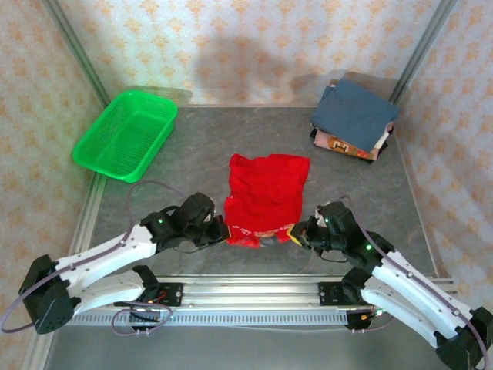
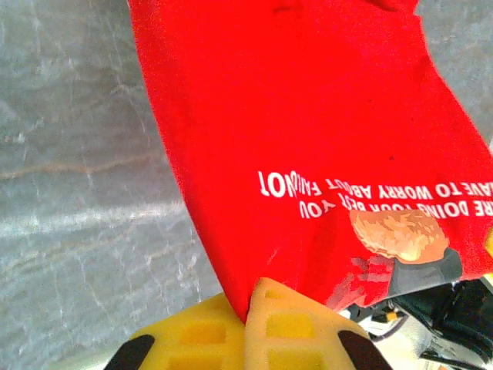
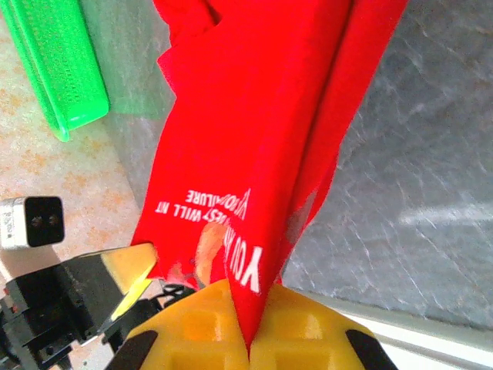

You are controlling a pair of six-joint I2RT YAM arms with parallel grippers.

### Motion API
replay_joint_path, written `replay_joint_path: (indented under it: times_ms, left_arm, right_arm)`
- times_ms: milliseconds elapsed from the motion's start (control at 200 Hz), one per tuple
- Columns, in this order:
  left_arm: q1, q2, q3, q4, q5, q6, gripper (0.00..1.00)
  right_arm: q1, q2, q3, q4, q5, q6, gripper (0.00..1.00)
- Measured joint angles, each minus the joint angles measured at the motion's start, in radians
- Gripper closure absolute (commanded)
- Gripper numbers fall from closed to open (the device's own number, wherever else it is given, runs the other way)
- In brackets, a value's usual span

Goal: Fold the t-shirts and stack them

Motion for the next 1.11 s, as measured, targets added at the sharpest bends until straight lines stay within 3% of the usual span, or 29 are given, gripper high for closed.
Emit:
replay_joint_path:
  times_ms: [250, 600, 1106]
  left_arm:
    - [-0.086, -0.129, -0.002, -0.080, -0.077, -0.083, 1.00]
    - [-0.035, -0.074, 0.192, -0.138, -0.114, -0.086, 1.00]
    - [0.252, 0.122, 0.311, -0.139, 0.058, 0.038, 1.00]
  right_arm:
    - [0.102, -0.025, 0.053, -0.113, 0.090, 0.050, 1.00]
    - [0.099, 0.121, 0.286, -0.150, 0.173, 0.005, 1.00]
    - [-0.204, 0.439, 0.496, -0.140, 0.029, -0.190, 1.00]
